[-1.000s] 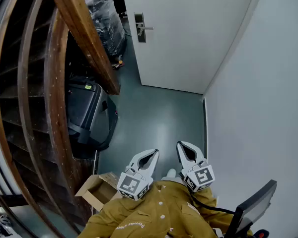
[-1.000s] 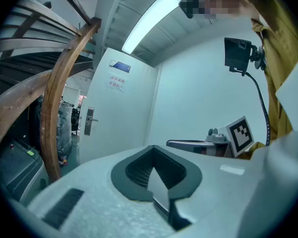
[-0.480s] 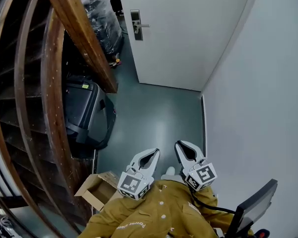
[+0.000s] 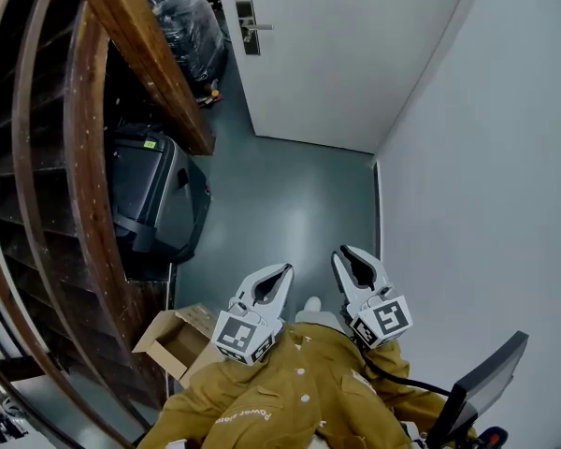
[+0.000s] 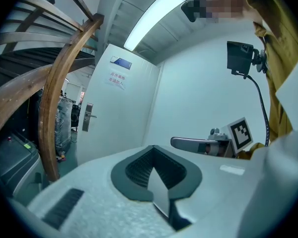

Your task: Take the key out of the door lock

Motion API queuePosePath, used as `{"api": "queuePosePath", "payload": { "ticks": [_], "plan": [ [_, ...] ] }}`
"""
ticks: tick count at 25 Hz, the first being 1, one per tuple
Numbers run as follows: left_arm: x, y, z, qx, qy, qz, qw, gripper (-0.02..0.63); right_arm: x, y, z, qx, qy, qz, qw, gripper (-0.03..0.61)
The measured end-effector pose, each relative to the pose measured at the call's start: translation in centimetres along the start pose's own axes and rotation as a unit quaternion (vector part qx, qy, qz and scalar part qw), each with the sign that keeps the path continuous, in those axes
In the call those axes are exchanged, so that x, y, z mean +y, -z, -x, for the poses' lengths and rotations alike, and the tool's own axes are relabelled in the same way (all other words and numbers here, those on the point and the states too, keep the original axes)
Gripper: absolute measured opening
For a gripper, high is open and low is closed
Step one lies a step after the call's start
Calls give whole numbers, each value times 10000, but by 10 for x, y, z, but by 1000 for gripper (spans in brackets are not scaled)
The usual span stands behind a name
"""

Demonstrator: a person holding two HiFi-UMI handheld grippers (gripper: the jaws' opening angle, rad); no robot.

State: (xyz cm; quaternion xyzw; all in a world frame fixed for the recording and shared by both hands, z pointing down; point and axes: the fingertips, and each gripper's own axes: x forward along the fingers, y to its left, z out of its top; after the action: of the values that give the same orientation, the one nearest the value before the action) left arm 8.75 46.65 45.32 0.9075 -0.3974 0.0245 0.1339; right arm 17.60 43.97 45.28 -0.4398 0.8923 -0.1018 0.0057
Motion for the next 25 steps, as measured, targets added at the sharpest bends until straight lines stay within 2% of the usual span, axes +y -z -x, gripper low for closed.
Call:
{"api": "queuePosePath", "payload": {
  "ticks": [3, 8, 12, 16, 19, 22, 25],
  "plan": [
    [6, 7, -1, 58, -147, 46, 9999, 2, -11, 3, -2, 54, 47, 159, 9998, 5],
    [43, 13, -16, 128, -380, 330, 9986, 2, -21, 14, -38, 298, -80, 84, 9995, 5],
    [103, 3, -52, 100, -432, 419, 9981, 2, -40, 15, -109, 482, -278, 29, 9984, 5],
    [186, -31, -91, -22, -360, 385, 9986, 2, -59, -5, -203, 397, -362, 96, 9985, 5],
    [241, -72, -116, -233, -325, 242, 9989, 2, -77, -40, -268, 214, -393, 262, 9987, 5],
    [283, -96, -141, -254, -258, 205, 9991, 2, -96, -72, -314, 106, -299, 415, 9986, 5],
    [312, -104, -175, -194, -159, 356, 9990, 2, -124, -80, -347, 191, -178, 491, 9985, 5]
  ]
}}
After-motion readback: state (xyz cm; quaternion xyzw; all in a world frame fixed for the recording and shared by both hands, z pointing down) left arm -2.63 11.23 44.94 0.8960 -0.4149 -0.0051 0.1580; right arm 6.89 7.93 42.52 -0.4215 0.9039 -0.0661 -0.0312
